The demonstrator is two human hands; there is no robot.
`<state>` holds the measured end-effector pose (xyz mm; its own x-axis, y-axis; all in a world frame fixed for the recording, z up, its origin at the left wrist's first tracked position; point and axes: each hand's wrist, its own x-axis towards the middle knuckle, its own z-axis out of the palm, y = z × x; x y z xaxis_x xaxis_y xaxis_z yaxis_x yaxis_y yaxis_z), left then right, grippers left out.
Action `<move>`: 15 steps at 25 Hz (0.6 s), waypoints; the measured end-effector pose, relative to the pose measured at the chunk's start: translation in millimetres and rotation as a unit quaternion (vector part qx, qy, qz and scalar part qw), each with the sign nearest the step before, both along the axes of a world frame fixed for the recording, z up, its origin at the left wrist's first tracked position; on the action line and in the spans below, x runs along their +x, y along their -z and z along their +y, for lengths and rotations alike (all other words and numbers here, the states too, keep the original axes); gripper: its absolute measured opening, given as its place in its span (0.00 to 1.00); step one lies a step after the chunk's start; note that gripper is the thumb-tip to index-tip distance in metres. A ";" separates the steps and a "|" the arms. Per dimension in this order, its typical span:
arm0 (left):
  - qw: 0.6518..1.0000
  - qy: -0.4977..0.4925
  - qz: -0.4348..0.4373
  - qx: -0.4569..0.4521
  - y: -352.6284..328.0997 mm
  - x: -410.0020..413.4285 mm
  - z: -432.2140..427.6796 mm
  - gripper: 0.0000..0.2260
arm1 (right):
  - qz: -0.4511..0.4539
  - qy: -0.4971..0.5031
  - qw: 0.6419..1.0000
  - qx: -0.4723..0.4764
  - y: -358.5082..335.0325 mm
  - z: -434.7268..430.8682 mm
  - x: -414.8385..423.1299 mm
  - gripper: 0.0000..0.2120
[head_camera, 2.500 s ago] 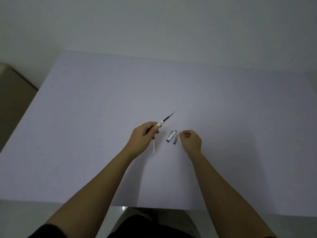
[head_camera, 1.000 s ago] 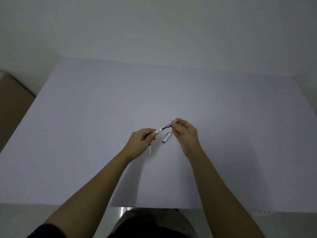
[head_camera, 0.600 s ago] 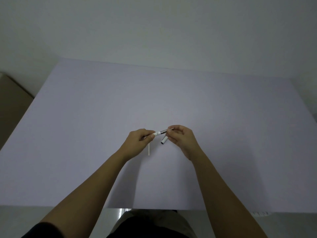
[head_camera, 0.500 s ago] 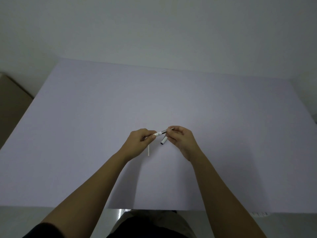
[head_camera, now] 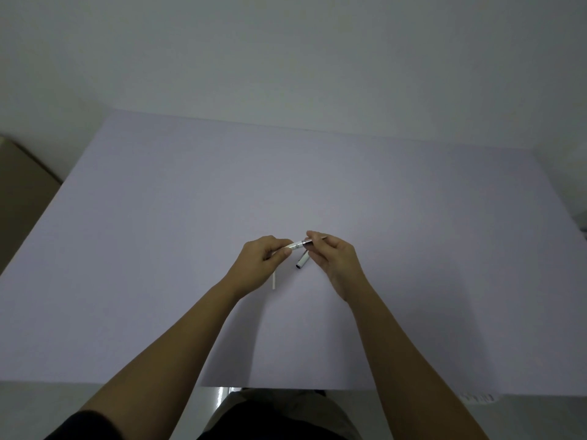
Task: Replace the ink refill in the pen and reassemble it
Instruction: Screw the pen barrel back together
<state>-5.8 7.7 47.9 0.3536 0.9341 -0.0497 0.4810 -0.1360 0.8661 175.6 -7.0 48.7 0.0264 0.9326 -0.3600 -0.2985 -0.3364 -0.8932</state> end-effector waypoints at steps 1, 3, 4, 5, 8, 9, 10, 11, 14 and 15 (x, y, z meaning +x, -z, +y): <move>1.000 0.001 0.000 -0.001 -0.2 -0.4 0.1 0.09 | -0.019 -0.003 1.000 -0.004 -1.1 -0.4 0.2 0.06; 1.000 0.003 -0.002 -0.004 -0.6 -0.7 -0.2 0.09 | -0.072 0.006 0.997 -0.011 -2.4 -0.7 -1.9 0.08; 1.000 0.004 -0.003 -0.006 -0.6 -0.4 -0.4 0.09 | -0.095 0.012 0.995 -0.009 -2.4 -0.2 -3.3 0.10; 1.000 0.004 -0.004 -0.006 -0.5 0.0 -0.6 0.09 | -0.108 0.013 0.994 -0.006 -2.8 0.6 -4.6 0.09; 1.000 -0.005 -0.009 -0.010 -0.8 0.6 -1.3 0.09 | -0.051 -0.005 0.999 0.013 -2.7 0.7 -6.5 0.07; 1.000 -0.008 -0.014 -0.014 -1.1 0.4 -0.9 0.09 | -0.023 -0.009 1.000 0.014 -3.7 0.2 -5.6 0.07; 1.000 -0.010 -0.017 -0.017 -1.3 0.4 -0.2 0.09 | -0.006 -0.011 1.000 0.014 -4.2 0.0 -4.0 0.07; 1.000 -0.010 -0.016 -0.018 -1.4 0.0 0.5 0.09 | -0.004 -0.013 1.000 0.016 -4.4 -0.5 -2.0 0.07; 1.000 -0.003 -0.012 -0.021 -0.5 -2.0 1.5 0.09 | -0.081 -0.008 0.997 0.012 -5.6 -0.8 -1.7 0.07; 1.000 -0.001 -0.013 -0.023 0.0 -2.6 1.2 0.09 | -0.104 -0.007 0.995 0.006 -6.0 -0.1 -2.6 0.08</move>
<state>-8.3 8.9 47.9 0.3531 0.9319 -0.0830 0.4579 -0.0948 0.8839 173.0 -7.1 54.6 0.0872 0.9378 -0.3361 -0.1019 -0.3272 -0.9395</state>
